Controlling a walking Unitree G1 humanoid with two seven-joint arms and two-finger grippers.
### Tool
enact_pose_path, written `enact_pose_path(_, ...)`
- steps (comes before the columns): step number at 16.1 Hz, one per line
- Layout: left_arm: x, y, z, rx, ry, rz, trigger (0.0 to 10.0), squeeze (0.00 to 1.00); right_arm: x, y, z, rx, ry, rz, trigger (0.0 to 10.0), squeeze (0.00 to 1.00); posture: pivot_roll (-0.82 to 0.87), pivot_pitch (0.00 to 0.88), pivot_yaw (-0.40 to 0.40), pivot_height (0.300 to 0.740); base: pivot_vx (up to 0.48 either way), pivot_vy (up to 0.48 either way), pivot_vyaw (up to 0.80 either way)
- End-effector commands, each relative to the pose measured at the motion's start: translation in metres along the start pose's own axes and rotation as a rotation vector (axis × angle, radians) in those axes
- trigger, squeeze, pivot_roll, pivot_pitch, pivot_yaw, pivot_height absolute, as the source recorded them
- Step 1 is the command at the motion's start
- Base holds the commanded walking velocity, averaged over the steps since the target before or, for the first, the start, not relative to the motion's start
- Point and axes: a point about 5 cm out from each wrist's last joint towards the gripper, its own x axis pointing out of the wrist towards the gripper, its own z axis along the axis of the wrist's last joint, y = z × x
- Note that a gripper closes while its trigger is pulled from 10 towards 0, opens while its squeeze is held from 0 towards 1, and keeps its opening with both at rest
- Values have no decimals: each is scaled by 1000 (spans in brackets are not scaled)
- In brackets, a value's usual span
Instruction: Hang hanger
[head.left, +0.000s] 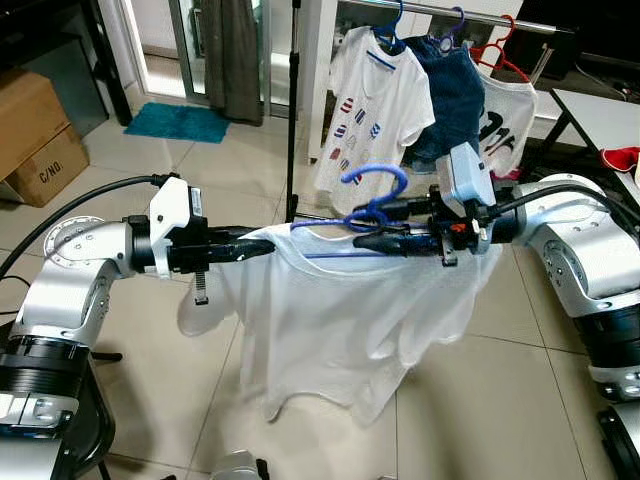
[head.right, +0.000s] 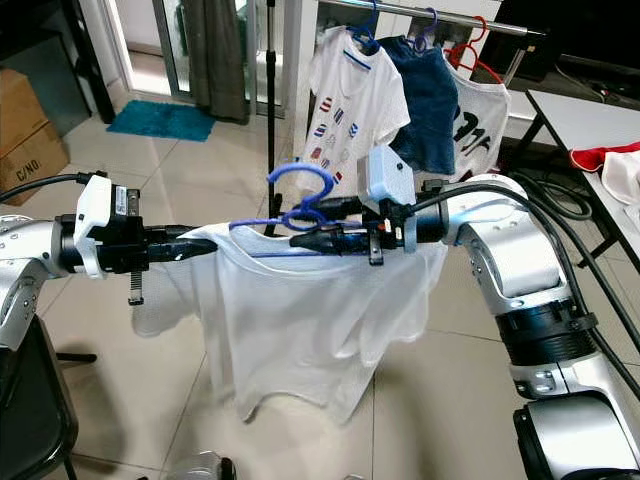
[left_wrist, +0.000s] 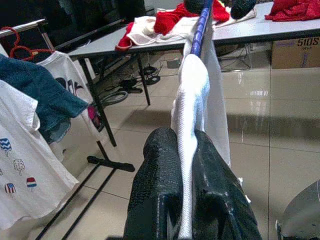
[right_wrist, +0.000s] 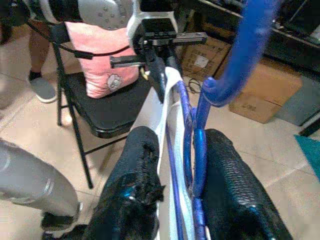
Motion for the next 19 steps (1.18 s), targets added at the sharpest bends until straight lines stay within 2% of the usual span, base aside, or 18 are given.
enact_pose_path(1,-2,4,7,26,-20,17,0,0,-1,1,-1,17,14,37,0,0,-11,0,-58,740,0,0,0)
enact_pose_path(10,-10,8,6,13,-35,98,0,0,2,0,-3,61,15,23,0,0,-8,0,-70,740,0,0,0)
enact_pose_path(11,-11,9,5,14,-29,132,2118,0,2,1,-4,72,12,9,0,0,-8,0,-68,740,0,0,0)
enact_pose_path(12,-9,8,3,-24,-34,107,10000,0,2,3,-6,79,11,0,0,0,-8,0,-67,740,0,0,0)
enact_pose_path(13,-10,7,2,-23,-23,107,10000,0,2,4,-7,83,11,-4,0,0,-8,0,-60,740,0,0,0)
enact_pose_path(14,-12,6,-3,-13,-12,115,10000,620,2,8,-12,94,17,-19,0,0,-9,0,-55,740,0,0,0)
enact_pose_path(15,-14,4,-8,-15,12,103,10000,1000,2,12,-17,106,25,-33,0,0,-10,0,-51,740,0,0,0)
enact_pose_path(19,-23,-2,-16,-38,53,83,10000,1000,-4,26,-34,178,43,-84,0,0,-13,0,-45,740,0,0,0)
